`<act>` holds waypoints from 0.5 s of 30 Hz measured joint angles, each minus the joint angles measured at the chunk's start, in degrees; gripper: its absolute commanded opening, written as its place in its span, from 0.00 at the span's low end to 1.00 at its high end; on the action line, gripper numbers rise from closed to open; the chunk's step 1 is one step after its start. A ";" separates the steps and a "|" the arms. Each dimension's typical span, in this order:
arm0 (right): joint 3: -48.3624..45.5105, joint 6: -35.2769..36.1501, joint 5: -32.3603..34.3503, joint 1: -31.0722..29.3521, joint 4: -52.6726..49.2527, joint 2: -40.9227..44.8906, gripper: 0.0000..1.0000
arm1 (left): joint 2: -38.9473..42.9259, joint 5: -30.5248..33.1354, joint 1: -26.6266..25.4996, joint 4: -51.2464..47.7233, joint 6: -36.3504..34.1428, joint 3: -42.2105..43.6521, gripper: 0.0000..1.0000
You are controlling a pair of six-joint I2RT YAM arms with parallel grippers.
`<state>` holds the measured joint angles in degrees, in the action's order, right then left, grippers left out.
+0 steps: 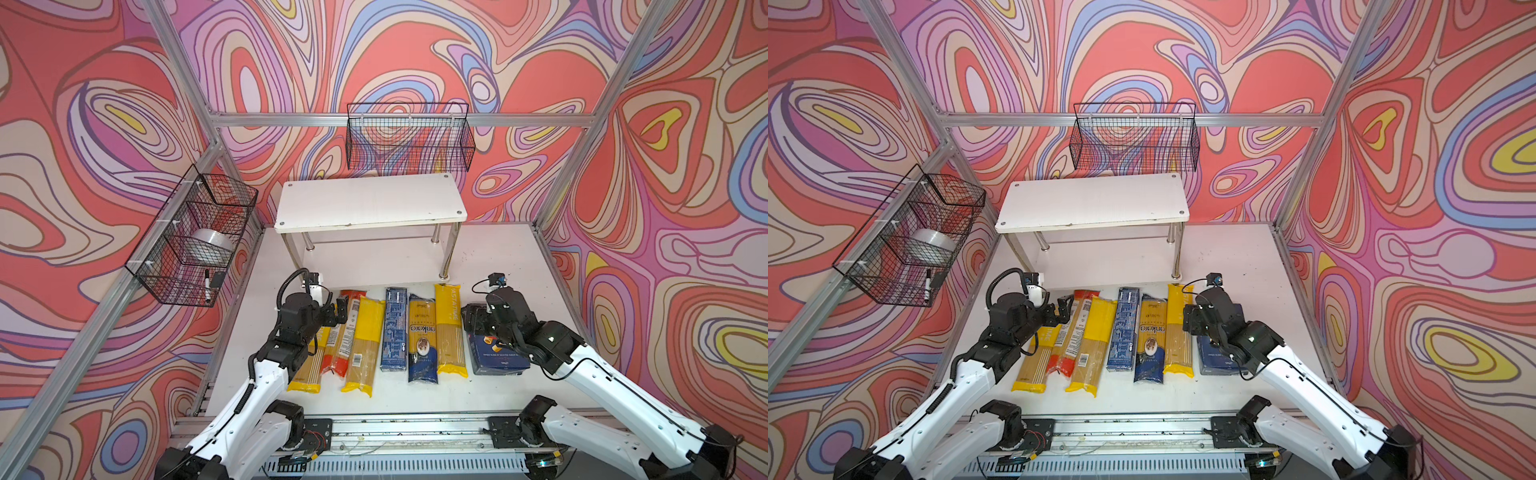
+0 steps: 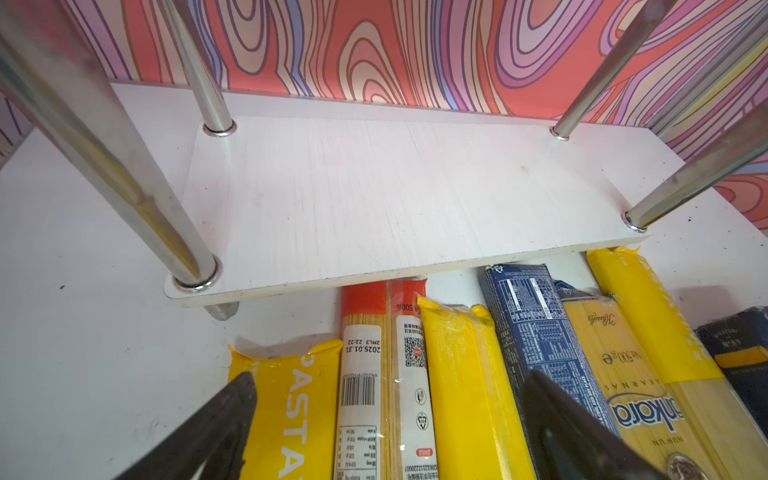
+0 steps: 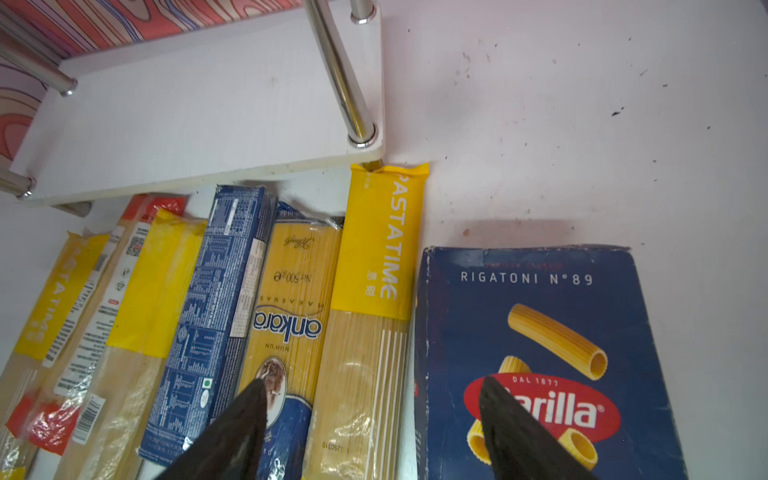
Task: Place and organize the pasta boxes and bags onto the shelf
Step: 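Lower the right gripper over the yellow PASTATIME spaghetti bag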
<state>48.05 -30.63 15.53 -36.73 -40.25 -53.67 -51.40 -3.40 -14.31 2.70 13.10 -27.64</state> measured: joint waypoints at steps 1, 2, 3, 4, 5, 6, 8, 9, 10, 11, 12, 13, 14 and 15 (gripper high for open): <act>0.55 -0.72 0.44 -1.16 -0.94 -0.74 0.81 | -0.52 -0.57 0.00 -0.02 0.02 0.07 1.00; 1.16 -1.49 1.16 -2.67 -1.92 -1.31 0.81 | -0.83 -1.14 0.00 0.02 0.09 0.20 1.00; 1.73 -2.05 1.73 -3.82 -2.62 -1.75 0.81 | -0.90 -1.86 -0.02 0.17 0.31 0.42 1.00; 2.56 -2.80 2.47 -5.27 -3.50 -2.47 0.81 | -0.85 -2.40 -0.02 0.31 0.48 0.61 1.00; 3.08 -3.34 2.91 -6.19 -4.00 -2.93 0.81 | -0.81 -2.60 -0.15 0.63 0.48 0.90 1.00; 3.82 -4.13 3.54 -7.45 -4.61 -3.80 0.81 | -0.81 -2.71 -0.39 0.79 0.42 1.11 1.00; 5.35 -5.57 4.96 -10.34 -5.70 -6.14 0.82 | -0.76 -2.32 -0.72 0.94 -0.15 1.62 1.00; 6.03 -6.27 5.51 -11.69 -6.08 -7.65 0.82 | -0.72 -1.95 -0.83 0.94 -0.72 1.90 1.00; 6.58 -6.88 5.81 -13.00 -6.43 -9.57 0.82 | -0.63 -1.44 -0.92 0.92 -1.25 2.21 1.00; 6.84 -7.52 5.97 -13.84 -6.64 -11.02 0.83 | -0.42 -0.94 -0.98 0.98 -1.84 2.73 1.00; 6.88 -8.00 6.01 -14.38 -6.86 -12.37 0.83 | -0.13 -0.57 -0.98 0.96 -2.34 3.10 1.00; 6.88 -8.61 6.03 -14.78 -7.28 -13.75 0.83 | 0.28 -0.07 -0.98 0.96 -2.93 3.63 1.00; 6.80 -9.27 6.01 -14.97 -7.50 -14.86 0.83 | 0.76 0.28 -0.98 0.94 -3.50 4.07 1.00; 6.64 -9.73 5.99 -15.08 -7.45 -15.45 0.83 | 1.18 0.66 -1.03 1.05 -3.96 4.44 1.00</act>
<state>54.70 -40.36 21.52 -51.81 -47.70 -69.12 -50.22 -2.74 -15.33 3.75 9.15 -23.20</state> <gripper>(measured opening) 0.829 0.999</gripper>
